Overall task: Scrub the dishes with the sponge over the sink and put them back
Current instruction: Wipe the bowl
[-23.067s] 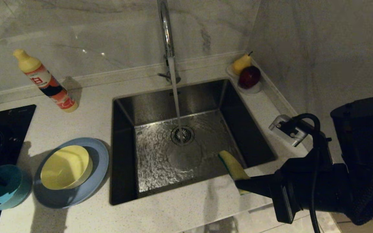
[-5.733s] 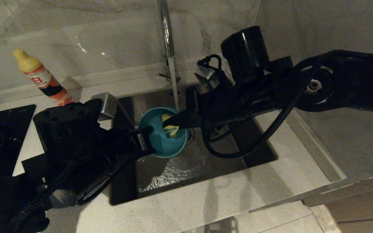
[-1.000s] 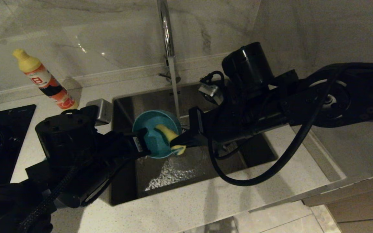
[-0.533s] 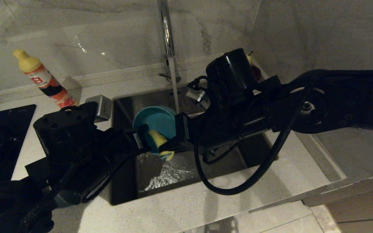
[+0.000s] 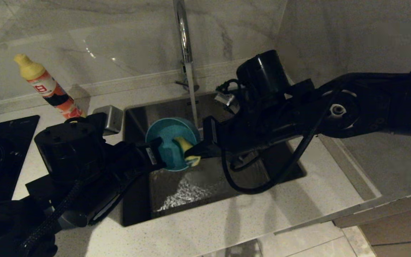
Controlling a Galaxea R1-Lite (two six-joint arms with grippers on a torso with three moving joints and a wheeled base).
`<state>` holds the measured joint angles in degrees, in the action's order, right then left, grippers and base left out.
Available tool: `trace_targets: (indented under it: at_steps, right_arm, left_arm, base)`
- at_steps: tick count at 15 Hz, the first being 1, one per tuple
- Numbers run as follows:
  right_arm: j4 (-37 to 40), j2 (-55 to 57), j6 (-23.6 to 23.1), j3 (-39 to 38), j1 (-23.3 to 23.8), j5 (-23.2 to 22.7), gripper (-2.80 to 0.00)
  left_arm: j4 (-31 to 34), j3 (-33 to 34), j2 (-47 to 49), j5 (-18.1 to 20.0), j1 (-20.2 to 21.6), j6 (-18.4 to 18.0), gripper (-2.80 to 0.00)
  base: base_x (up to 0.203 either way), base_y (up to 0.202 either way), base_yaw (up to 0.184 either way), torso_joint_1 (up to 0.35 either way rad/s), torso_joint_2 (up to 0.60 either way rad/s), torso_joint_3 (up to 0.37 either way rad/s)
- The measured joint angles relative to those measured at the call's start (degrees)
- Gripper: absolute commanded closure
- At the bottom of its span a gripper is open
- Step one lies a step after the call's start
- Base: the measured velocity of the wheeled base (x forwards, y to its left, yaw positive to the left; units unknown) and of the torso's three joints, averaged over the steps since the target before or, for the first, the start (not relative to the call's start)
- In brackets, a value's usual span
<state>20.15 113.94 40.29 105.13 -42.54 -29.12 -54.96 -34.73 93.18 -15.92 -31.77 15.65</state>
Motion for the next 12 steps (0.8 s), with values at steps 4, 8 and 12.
trace_targets:
  at_steps: [4,8,12]
  right_arm:
    - [0.02,-0.71,-0.07,1.00,0.95,0.00,0.00]
    - [0.10,-0.54,-0.09,3.98,0.62,0.11,0.00]
    - [-0.65,0.30,-0.58,5.23,-0.10,0.11,0.00]
  left_arm:
    - [0.00,0.39,-0.02,0.10,-0.01,-0.17,0.00]
    - [-0.09,1.67,-0.55,0.49,-0.06,-0.43,0.00]
    - [-3.13,3.65,-0.57,0.63,-0.10,-0.10,0.00]
  base:
    - [0.000,0.000,0.000,0.000,0.00,0.000]
    - [0.000,0.000,0.000,0.000,0.00,0.000]
    - [0.000,0.000,0.000,0.000,0.00,0.000]
